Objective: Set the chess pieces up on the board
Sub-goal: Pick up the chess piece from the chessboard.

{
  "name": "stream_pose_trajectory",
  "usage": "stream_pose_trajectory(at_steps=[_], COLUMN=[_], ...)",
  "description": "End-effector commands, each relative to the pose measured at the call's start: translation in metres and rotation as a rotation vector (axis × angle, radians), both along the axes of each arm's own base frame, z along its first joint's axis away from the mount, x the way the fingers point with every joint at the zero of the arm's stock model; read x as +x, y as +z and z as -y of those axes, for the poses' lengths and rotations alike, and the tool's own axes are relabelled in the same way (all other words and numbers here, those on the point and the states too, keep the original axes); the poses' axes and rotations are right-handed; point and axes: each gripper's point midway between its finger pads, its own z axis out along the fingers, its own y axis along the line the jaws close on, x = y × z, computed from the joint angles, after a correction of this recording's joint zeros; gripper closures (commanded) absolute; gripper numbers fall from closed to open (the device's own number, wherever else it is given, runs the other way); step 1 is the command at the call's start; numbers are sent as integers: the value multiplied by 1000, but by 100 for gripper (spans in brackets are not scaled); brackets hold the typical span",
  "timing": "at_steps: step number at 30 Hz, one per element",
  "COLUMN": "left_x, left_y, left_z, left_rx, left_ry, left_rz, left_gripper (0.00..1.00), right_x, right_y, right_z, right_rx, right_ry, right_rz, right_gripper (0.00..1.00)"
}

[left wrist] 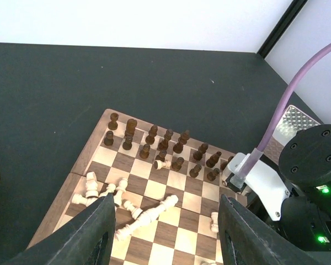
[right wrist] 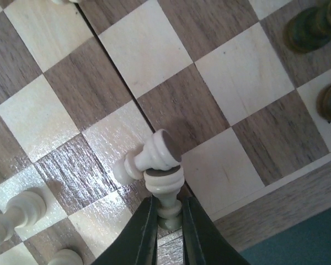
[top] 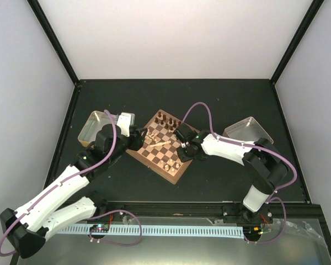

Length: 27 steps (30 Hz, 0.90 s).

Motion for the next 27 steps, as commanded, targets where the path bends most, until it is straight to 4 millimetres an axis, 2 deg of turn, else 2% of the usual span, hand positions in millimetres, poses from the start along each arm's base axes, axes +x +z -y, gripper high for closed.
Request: stream_pose_trajectory(at_steps=[1,6,11,24,27], left_x=[2,2,-1,-4,-3], left_y=[8,-4,-22,-49,-55], left_z=[-2,-3,7,43,49], left_rx=[-33,-88,-195,-465,-543], left_ry=[16,48,36,-104,-83], left_rz=[21,-33,-125,-318,-408], left_gripper=[47,46,45,39,33], right_x=[2,9,11,8,4], right_y=[-3,24,55,95,107], right_z=[2,-13,-36,-63,-69], right_rx=[-38,66,205,409,468], right_ry=[27,75,141,222,243], right_rz=[19,99,158,246,257], right_gripper=[90,91,91,92,92])
